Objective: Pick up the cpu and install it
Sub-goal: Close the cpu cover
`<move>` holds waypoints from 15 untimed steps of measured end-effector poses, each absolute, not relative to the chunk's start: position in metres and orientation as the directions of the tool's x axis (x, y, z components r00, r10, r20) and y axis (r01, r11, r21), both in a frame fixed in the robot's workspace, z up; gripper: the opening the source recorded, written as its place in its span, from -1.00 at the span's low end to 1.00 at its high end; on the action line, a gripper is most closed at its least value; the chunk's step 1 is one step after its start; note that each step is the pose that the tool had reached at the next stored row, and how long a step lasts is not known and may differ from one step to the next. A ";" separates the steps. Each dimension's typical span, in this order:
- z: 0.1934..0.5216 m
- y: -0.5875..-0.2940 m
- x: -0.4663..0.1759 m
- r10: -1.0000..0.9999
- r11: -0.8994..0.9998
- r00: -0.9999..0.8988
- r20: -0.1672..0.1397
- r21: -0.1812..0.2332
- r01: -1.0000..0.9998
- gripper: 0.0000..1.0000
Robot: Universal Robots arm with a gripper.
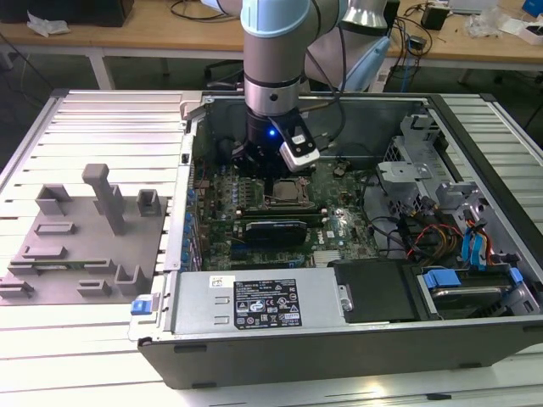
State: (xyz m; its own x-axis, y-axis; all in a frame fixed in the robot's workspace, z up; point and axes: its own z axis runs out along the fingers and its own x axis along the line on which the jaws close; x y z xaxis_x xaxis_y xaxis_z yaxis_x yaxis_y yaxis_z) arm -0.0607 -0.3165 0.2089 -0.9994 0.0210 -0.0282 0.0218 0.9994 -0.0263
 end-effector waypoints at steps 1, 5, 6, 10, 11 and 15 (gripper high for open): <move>0.209 -0.316 -0.061 0.018 1.000 -0.999 -0.028 -0.024 0.019 -0.79; 0.217 -0.316 -0.061 0.016 1.000 -0.999 -0.028 -0.023 0.017 -0.79; 0.220 -0.316 -0.061 0.016 1.000 -0.999 -0.028 -0.023 0.017 -0.79; 0.221 -0.316 -0.057 0.016 1.000 -0.999 -0.028 -0.023 0.017 -0.79; 0.221 -0.316 -0.054 0.016 1.000 -0.999 -0.028 -0.023 0.017 -0.79; 0.221 -0.316 -0.032 0.016 1.000 -1.000 -0.023 -0.023 0.016 -0.79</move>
State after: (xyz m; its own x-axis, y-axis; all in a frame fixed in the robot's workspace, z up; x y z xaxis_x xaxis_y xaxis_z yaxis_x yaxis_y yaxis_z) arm -0.0320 -0.3165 0.2212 -0.9996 0.0159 -0.0233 0.0165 0.9996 -0.0230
